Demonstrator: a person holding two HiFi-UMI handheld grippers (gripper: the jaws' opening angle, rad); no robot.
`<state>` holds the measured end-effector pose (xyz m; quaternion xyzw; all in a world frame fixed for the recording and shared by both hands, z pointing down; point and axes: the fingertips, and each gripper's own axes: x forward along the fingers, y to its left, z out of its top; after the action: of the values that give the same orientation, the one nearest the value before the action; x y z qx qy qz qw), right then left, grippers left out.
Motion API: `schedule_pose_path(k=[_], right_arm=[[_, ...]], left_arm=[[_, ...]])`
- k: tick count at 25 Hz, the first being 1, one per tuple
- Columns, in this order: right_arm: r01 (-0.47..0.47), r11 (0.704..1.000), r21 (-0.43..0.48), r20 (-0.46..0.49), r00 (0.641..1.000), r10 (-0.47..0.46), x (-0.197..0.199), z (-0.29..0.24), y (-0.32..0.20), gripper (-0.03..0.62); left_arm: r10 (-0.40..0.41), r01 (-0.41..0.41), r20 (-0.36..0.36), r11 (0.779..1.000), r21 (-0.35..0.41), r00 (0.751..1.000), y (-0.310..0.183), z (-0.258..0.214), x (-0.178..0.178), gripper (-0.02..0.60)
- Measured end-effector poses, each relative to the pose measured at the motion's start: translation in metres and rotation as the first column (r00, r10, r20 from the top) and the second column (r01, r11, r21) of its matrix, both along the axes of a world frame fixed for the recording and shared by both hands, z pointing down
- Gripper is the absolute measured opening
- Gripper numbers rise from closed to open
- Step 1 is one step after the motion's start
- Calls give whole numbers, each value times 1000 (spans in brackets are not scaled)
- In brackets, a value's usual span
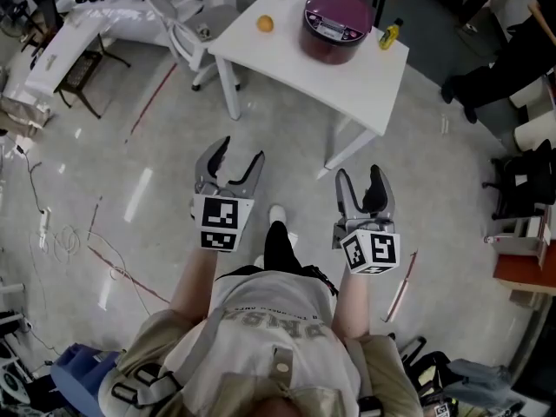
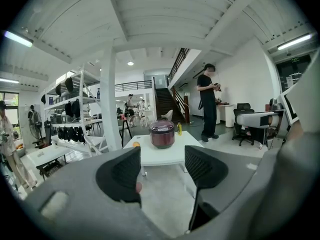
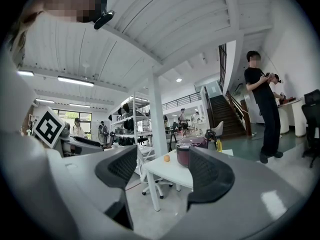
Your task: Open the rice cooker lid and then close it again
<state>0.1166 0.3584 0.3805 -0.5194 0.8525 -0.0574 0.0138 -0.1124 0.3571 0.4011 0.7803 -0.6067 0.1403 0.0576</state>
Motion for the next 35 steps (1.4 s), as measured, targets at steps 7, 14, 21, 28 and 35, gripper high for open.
schedule_pose_path(k=[7, 14, 21, 28, 35], right_arm=[[27, 1000, -1, -3, 1000, -27, -1, 0, -72, 296], [56, 998, 10, -17, 998, -56, 5, -7, -140, 298], [53, 999, 5, -18, 998, -53, 24, -7, -201, 302], [57, 998, 23, -2, 998, -57, 34, -11, -228, 308], [79, 997, 16, -4, 997, -79, 32, -7, -240, 311]], left_arm=[[-15, 15, 12, 1000, 5, 1000, -64, -5, 2, 288], [-1, 0, 23, 1000, 18, 1000, -142, -16, 20, 288], [24, -25, 44, 1000, 19, 999, -206, -20, 43, 288], [28, -30, 65, 999, 22, 997, -230, -22, 53, 288], [33, -34, 65, 999, 11, 997, -239, -14, 53, 288]])
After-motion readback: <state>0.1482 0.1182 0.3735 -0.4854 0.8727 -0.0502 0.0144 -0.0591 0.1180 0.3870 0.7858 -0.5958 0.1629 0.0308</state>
